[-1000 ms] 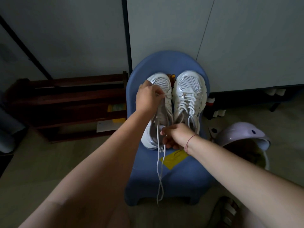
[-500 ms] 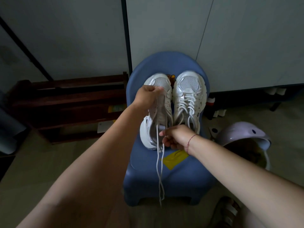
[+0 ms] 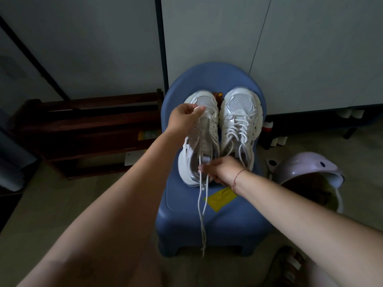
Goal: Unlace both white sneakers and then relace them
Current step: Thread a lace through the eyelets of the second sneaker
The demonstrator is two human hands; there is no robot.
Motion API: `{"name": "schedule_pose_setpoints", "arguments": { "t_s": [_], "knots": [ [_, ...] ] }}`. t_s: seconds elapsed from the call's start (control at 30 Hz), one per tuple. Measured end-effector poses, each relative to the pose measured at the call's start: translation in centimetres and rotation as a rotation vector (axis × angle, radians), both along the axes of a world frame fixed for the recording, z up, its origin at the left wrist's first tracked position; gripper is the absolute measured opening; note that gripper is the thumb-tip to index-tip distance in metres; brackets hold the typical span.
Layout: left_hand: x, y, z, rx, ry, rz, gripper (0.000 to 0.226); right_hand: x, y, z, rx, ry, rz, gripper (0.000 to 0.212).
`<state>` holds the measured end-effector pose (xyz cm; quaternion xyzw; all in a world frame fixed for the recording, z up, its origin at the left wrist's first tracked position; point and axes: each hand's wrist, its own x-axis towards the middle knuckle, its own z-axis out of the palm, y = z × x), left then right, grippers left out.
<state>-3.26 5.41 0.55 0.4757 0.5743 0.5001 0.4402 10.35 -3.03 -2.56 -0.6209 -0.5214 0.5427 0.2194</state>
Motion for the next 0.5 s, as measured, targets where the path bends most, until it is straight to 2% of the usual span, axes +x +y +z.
{"name": "schedule_pose_setpoints", "arguments": {
  "t_s": [0.17,0.27,0.4,0.5],
  "knots": [
    [0.2,-0.2,0.2,0.02,0.073,-0.041,0.029,-0.3,-0.2,0.4,0.044,0.028,0.069,0.007],
    [0.2,0.0,0.0,0.014,0.097,-0.055,0.032,-0.4,-1.0,0.4,0.082,-0.06,0.205,0.018],
    [0.1,0.3,-0.2,0.021,0.085,-0.076,0.032,-0.9,-2.5,0.2,0.146,-0.268,0.42,0.013],
    [-0.1,0.4,-0.3,-0.005,0.091,-0.076,0.034,-0.6,-2.5,0.5,0.221,-0.233,0.258,0.02]
  ]
}}
